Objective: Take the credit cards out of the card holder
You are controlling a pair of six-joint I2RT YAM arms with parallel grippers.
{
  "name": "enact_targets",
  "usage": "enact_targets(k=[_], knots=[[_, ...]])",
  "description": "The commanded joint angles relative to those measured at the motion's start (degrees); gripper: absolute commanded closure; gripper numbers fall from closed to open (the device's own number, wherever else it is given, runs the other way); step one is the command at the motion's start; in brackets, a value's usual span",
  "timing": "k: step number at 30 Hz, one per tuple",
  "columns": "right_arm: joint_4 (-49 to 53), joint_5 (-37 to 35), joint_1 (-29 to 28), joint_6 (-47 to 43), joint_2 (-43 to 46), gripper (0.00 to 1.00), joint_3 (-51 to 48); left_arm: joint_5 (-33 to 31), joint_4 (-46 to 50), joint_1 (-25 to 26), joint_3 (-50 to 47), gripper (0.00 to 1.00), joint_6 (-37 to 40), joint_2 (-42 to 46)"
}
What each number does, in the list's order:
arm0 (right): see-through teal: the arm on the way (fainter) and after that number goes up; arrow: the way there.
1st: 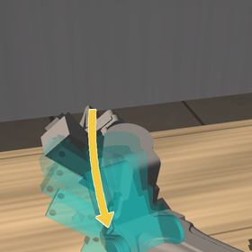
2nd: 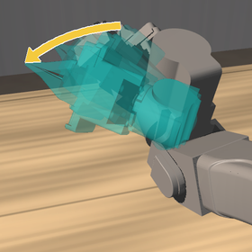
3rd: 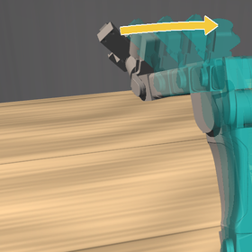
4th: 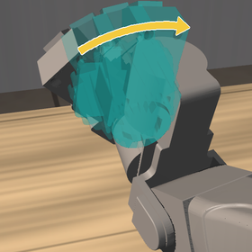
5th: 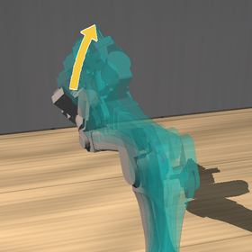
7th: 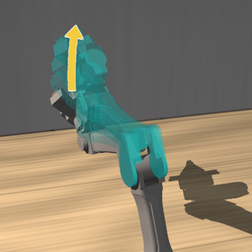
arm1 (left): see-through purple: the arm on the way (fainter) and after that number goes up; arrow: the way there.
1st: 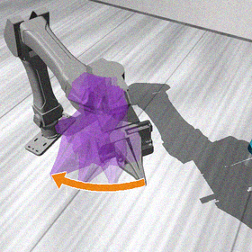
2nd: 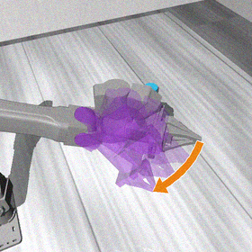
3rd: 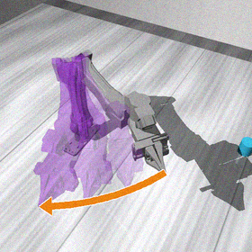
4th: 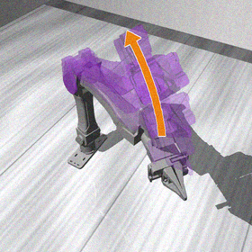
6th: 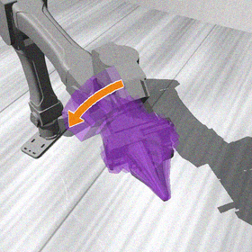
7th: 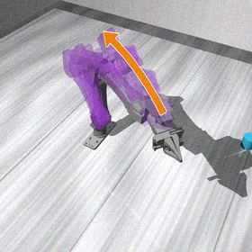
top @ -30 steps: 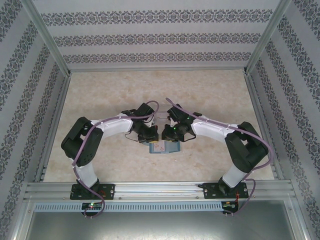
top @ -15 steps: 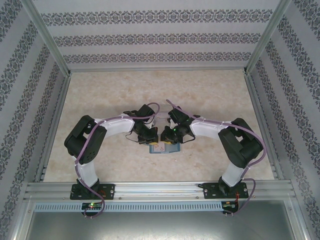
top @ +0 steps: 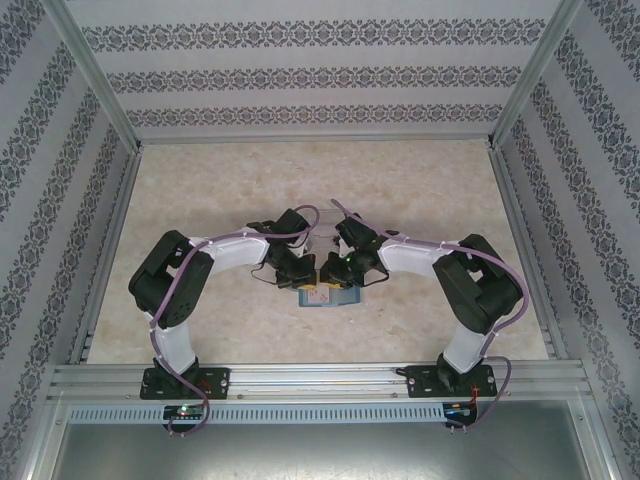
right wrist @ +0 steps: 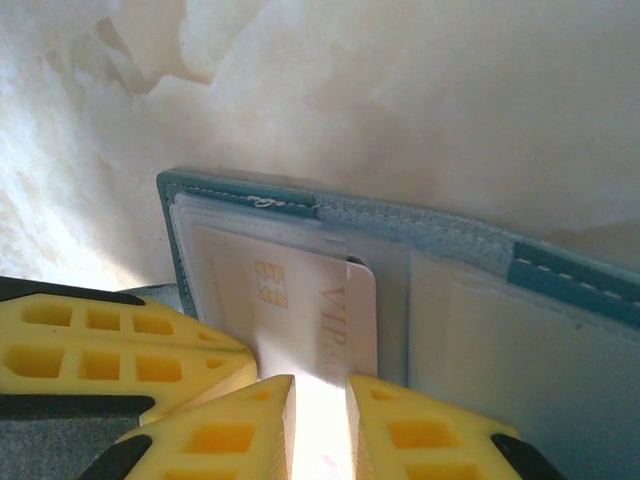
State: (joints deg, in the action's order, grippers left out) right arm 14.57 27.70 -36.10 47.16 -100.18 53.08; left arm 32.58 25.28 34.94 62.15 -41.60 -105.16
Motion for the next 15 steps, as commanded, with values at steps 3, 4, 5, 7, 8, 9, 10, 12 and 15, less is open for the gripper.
enact_targets(k=[3,4,5,7,8,9,10,12,15], knots=[[5.27,-4.65,0.54,-1.42,-0.99,0.78,-0.12,-0.95,1.35,0.72,-0.37,1.00,0.46,-0.14],[5.76,-5.23,0.51,-1.69,-0.75,0.78,-0.09,-1.02,1.35,0.74,-0.41,1.00,0.47,-0.18],[6.19,-5.65,0.51,-1.83,-0.56,0.78,-0.02,-1.07,1.39,0.72,-0.38,1.00,0.43,-0.15],[6.74,-6.23,0.57,-2.09,-0.12,0.78,0.00,-1.07,1.38,0.75,-0.42,1.00,0.42,-0.15],[6.94,-6.38,0.56,-2.35,-0.04,0.78,0.14,-1.09,1.36,0.70,-0.37,1.00,0.37,-0.21],[7.21,-6.36,0.56,-2.42,0.03,0.78,0.31,-1.03,1.35,0.75,-0.40,1.00,0.32,-0.25],[7.44,-6.43,0.50,-2.51,0.16,0.78,0.44,-1.09,1.35,0.82,-0.44,1.00,0.33,-0.33],[7.56,-6.35,0.57,-2.65,0.49,0.78,0.66,-1.00,1.35,0.75,-0.36,1.00,0.33,-0.43],[7.75,-6.36,0.51,-2.84,1.08,0.78,1.04,-2.29,2.22,0.78,-0.25,1.00,0.36,-0.50]])
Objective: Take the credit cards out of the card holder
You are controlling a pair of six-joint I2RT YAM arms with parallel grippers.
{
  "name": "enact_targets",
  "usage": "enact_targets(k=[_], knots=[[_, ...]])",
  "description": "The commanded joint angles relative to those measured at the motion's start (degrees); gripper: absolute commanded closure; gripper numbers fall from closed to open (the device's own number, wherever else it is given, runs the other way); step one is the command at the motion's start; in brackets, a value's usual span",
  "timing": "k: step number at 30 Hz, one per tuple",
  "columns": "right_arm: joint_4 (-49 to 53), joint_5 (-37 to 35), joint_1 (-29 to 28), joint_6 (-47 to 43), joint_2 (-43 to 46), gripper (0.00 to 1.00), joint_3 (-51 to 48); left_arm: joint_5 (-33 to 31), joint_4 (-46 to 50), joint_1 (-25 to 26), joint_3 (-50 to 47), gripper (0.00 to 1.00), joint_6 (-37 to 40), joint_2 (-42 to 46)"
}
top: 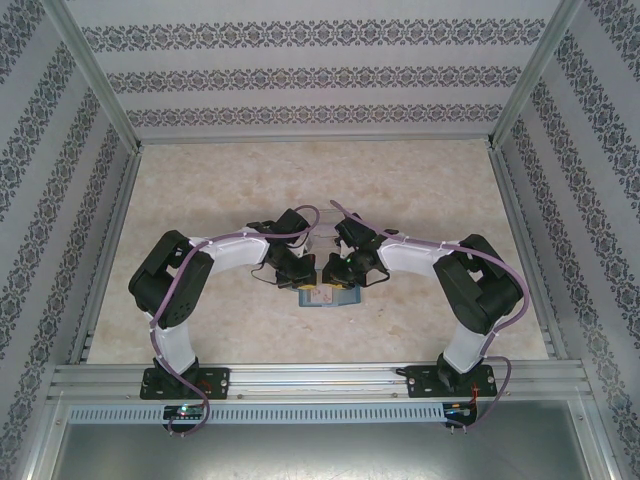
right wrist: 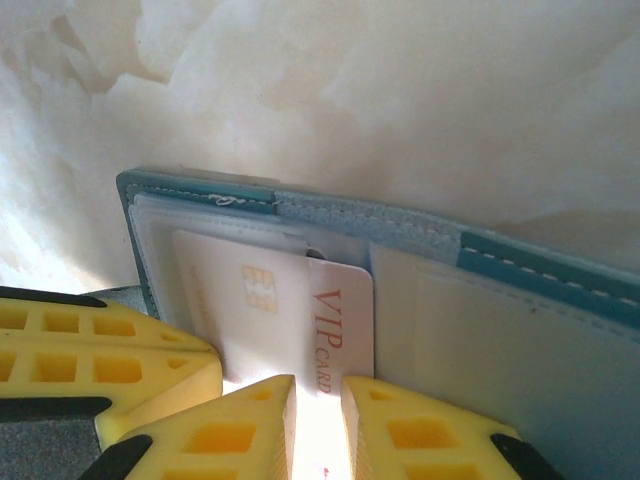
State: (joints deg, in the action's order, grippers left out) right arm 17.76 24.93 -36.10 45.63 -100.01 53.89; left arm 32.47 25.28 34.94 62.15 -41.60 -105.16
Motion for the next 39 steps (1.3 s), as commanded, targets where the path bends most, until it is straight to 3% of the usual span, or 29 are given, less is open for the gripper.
enact_targets(k=[1,13,39], knots=[[4.73,-3.48,0.51,-1.41,1.03,0.78,0.42,-2.93,2.99,0.82,-0.03,1.00,0.65,-0.50],[3.25,-1.76,1.03,-1.24,3.24,0.78,-0.54,-4.77,5.08,0.75,0.47,1.00,1.38,-1.88],[-2.58,3.61,1.71,-0.01,-0.61,0.78,-2.91,-4.25,5.18,0.92,0.83,1.00,1.37,-2.59]])
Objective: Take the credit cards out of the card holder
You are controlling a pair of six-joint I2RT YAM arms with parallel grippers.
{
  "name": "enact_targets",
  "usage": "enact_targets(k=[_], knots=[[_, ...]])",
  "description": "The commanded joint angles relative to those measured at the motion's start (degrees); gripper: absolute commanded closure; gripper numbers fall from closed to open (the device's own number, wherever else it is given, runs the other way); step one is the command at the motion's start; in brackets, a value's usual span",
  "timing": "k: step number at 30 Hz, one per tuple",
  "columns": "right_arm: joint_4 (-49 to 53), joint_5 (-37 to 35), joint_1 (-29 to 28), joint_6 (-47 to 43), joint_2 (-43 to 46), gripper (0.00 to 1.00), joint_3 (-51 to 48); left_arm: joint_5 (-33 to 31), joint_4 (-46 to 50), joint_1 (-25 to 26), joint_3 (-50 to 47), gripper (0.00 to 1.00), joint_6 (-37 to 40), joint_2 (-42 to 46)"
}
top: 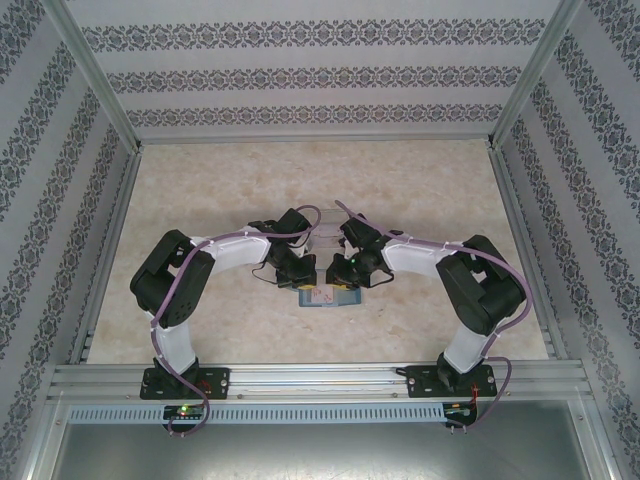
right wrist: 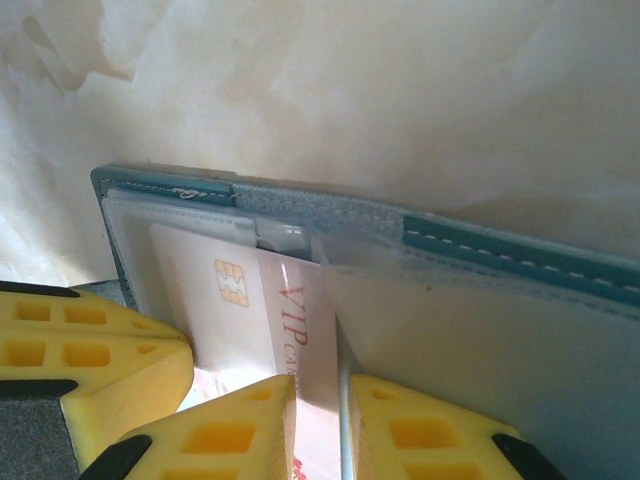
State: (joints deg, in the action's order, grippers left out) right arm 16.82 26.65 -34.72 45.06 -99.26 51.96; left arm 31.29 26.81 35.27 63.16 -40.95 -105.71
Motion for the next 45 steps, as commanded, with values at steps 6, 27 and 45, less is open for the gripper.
enact_targets(k=[6,27,45], knots=[[-4.39,4.19,0.54,1.93,-0.41,0.78,-2.08,-3.00,3.60,0.79,-0.23,1.00,0.66,-1.95],[-15.10,8.99,2.42,4.62,4.27,0.86,-7.57,-3.13,4.31,1.40,0.61,1.00,0.85,-2.34],[-1.68,0.94,3.25,-2.70,5.51,0.94,-5.53,-3.37,4.14,1.65,0.16,1.00,0.55,-1.67]])
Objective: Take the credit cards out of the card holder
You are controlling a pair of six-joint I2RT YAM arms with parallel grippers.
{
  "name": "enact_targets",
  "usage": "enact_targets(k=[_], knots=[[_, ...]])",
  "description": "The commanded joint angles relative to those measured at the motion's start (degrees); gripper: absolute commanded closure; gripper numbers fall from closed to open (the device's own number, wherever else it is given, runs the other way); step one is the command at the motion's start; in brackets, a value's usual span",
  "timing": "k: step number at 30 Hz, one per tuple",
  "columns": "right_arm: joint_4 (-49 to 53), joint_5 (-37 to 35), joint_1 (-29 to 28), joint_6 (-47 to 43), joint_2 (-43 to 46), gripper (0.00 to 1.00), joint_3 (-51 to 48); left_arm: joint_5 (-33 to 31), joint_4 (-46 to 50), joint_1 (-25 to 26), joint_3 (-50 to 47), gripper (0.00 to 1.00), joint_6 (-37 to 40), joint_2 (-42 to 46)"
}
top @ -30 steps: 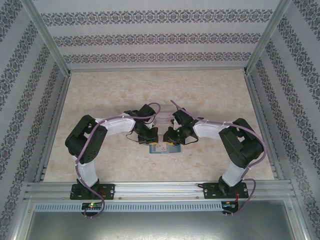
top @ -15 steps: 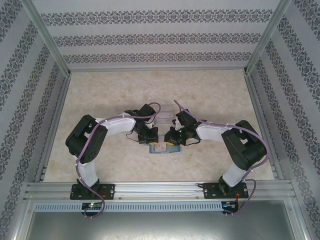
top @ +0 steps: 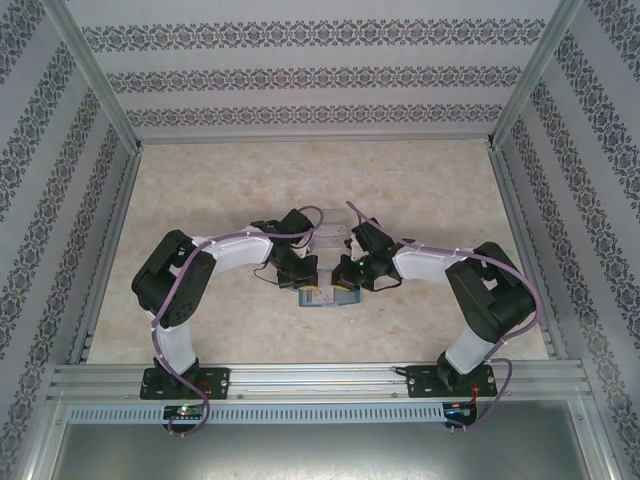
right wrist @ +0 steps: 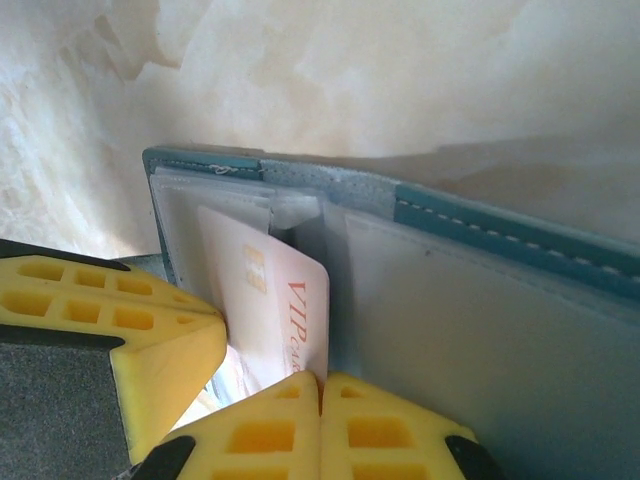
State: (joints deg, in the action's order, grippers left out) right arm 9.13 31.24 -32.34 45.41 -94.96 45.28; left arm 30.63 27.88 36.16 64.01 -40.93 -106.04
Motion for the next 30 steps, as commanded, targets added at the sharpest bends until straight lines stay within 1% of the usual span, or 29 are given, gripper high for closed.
enact_targets(k=[1,7,17,30], knots=[[6.96,-4.18,0.97,-3.62,1.51,0.94,1.43,-2.69,3.06,0.76,-0.80,1.00,0.60,-1.33],[14.33,-8.58,1.06,-7.16,2.91,0.94,3.54,-2.56,3.05,0.80,-0.81,1.00,0.77,-1.35],[20.63,-12.53,1.05,-9.92,3.88,0.95,6.03,-2.42,3.21,0.76,-0.52,1.00,0.93,-1.53],[22.25,-13.97,0.94,-10.32,4.52,0.95,7.28,-2.34,3.45,0.85,-0.27,1.00,1.18,-1.71]])
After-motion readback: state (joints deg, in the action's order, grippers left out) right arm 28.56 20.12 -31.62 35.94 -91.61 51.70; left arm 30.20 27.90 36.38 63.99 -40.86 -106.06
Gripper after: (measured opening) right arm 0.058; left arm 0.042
